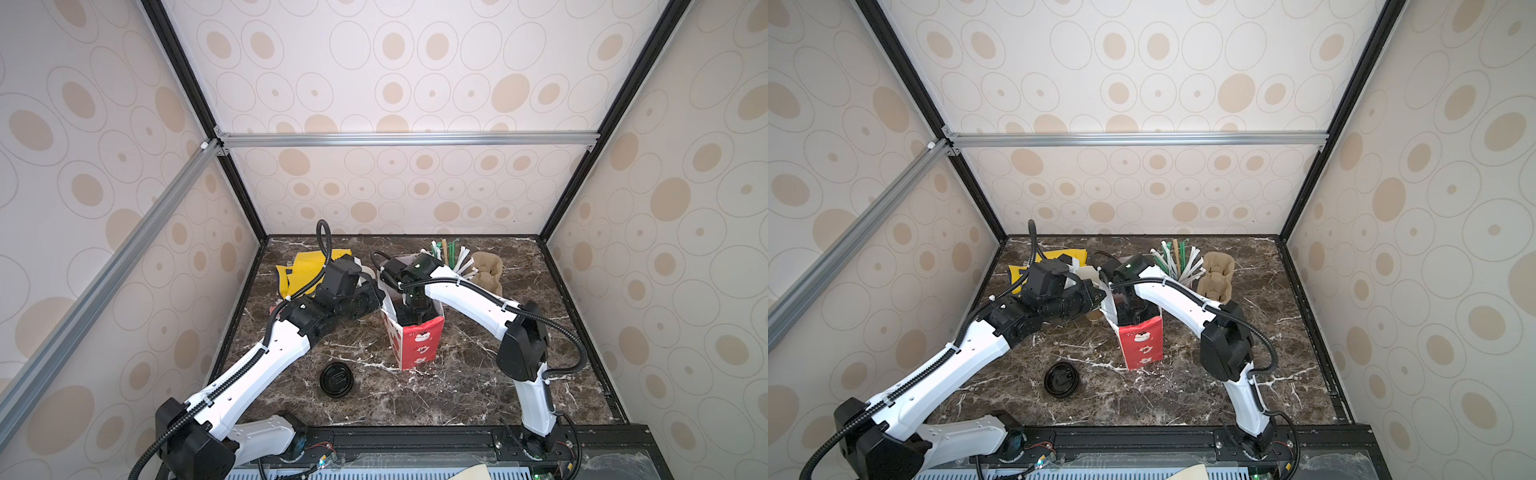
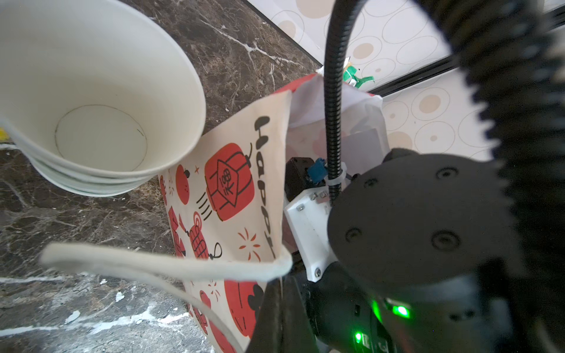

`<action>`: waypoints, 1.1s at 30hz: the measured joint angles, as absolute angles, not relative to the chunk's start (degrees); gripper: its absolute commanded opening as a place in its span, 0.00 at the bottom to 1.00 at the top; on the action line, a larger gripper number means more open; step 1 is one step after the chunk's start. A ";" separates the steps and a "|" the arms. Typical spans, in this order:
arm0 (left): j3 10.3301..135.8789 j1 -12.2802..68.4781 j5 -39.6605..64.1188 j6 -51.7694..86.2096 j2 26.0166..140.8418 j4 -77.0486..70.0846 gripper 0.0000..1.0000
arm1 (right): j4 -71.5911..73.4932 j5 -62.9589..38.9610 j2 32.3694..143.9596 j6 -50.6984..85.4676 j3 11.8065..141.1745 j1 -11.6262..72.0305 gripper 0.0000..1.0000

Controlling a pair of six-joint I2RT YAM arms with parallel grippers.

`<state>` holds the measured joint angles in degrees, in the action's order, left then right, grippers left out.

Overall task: Pack a coffee takeout order
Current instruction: Place the coffee cup in the cup tray.

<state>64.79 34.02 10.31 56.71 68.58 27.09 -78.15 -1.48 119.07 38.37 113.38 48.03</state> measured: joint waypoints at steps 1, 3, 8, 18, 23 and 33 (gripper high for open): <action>65.08 34.02 10.15 56.47 68.62 27.53 0.00 | -78.15 -1.37 119.02 38.50 113.36 48.03 0.75; 65.45 34.02 9.93 55.99 68.71 28.38 0.00 | -78.15 -1.23 118.91 38.68 113.34 47.92 0.76; 66.00 34.02 9.85 55.40 68.90 29.43 0.00 | -77.93 -0.86 118.06 39.29 112.49 47.86 0.80; 66.72 33.85 9.32 54.46 69.23 30.48 0.00 | -77.73 0.69 114.74 41.12 112.27 47.75 0.88; 67.40 33.80 8.60 54.30 69.23 31.42 0.00 | -77.84 1.78 113.23 41.91 112.27 47.53 0.91; 67.99 33.80 8.67 53.74 69.23 32.34 0.00 | -78.19 4.84 112.71 44.51 111.39 47.55 0.91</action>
